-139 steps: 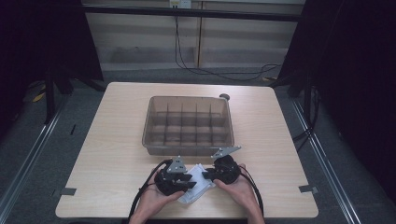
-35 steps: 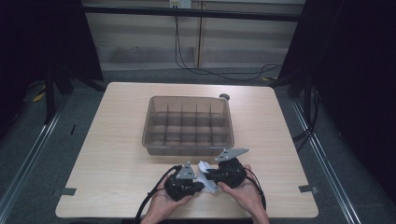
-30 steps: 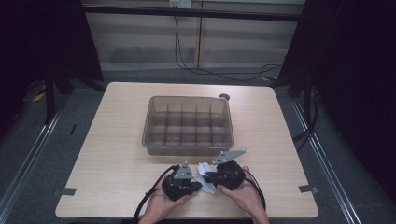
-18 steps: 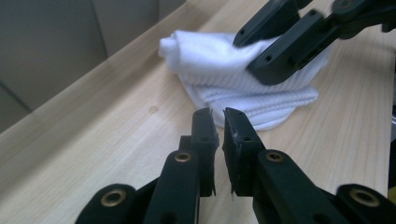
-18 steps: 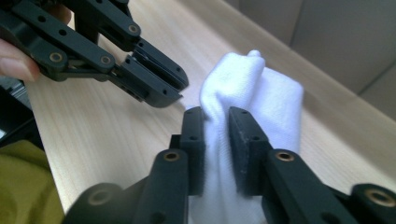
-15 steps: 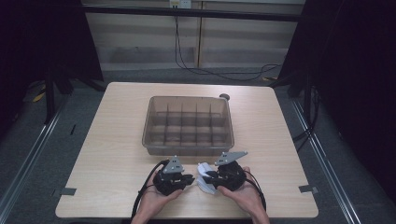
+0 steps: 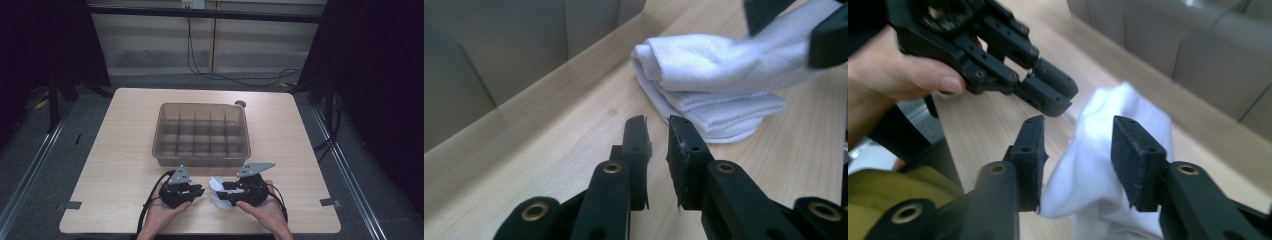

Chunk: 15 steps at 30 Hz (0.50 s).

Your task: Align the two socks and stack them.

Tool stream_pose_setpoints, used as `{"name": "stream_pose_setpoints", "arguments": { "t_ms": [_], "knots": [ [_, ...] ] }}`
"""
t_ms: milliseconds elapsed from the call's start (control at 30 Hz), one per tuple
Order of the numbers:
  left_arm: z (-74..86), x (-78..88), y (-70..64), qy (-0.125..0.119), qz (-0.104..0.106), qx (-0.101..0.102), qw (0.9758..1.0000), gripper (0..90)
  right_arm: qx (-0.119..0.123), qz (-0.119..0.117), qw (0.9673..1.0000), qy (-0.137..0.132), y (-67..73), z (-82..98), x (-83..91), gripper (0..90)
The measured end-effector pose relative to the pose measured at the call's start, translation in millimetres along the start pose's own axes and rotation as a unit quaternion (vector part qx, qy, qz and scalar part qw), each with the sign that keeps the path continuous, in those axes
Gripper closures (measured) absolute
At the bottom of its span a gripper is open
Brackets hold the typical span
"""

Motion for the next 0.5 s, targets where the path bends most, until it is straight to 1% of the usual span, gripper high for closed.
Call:
{"name": "stream_pose_setpoints", "arguments": {
  "t_ms": [33, 100, 133, 200, 233, 267, 300, 367, 467, 500],
  "knots": [
    [0.2, 1.2, 1.0, 0.0, -0.003, 0.0, 1.0, 78.5, -0.002, 0.002, 1.0, -0.006, -1.4, -2.1, 3.0, 57.5],
    [0.2, 2.5, 1.7, -0.003, -0.003, 0.002, 1.0, 78.3, -0.015, 0.009, 0.9997, -0.017, -7.0, -6.0, 7.9, 62.6],
    [0.0, 3.1, 2.0, -0.004, -0.005, 0.001, 1.0, 78.2, -0.023, 0.014, 0.9994, -0.022, -11.2, -7.1, 9.5, 66.1],
    [-0.1, 3.9, 2.5, -0.004, -0.006, 0.0, 1.0, 78.1, -0.027, 0.027, 0.999, -0.024, -17.6, -7.2, 12.3, 75.7],
    [-0.1, 3.8, 3.0, -0.004, -0.006, 0.001, 1.0, 77.9, -0.033, 0.034, 0.9986, -0.024, -19.3, -6.5, 13.1, 76.1],
    [-0.3, 3.8, 3.5, -0.005, -0.007, 0.001, 1.0, 77.7, -0.04, 0.043, 0.9981, -0.017, -20.2, -5.0, 13.0, 77.7],
    [-0.8, 3.8, 3.8, -0.007, -0.008, 0.002, 0.9999, 77.6, -0.041, 0.048, 0.998, -0.008, -20.1, -2.9, 11.8, 78.4],
    [-1.8, 4.5, 4.4, -0.009, -0.009, 0.003, 0.9999, 77.6, -0.036, 0.045, 0.9983, 0.009, -16.8, 1.9, 6.9, 79.3],
    [-6.0, 6.2, 3.5, -0.012, -0.011, -0.002, 0.9999, 76.1, -0.024, 0.025, 0.9992, 0.022, -7.2, 7.8, -3.6, 77.1],
    [-8.1, 7.7, 3.1, -0.013, -0.012, -0.004, 0.9998, 75.2, -0.02, 0.021, 0.9992, 0.027, -4.4, 9.6, -7.7, 76.1]
  ]
}}
Point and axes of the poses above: each handheld gripper's, and its own axes: x roughly backward along the jaws, z roughly out of its underside, y roughly to its left, the point moved 5 cm from there along -x, roughly forward along the jaws, and after that the axes turned 10 degrees about z, right-handed, at the moved point
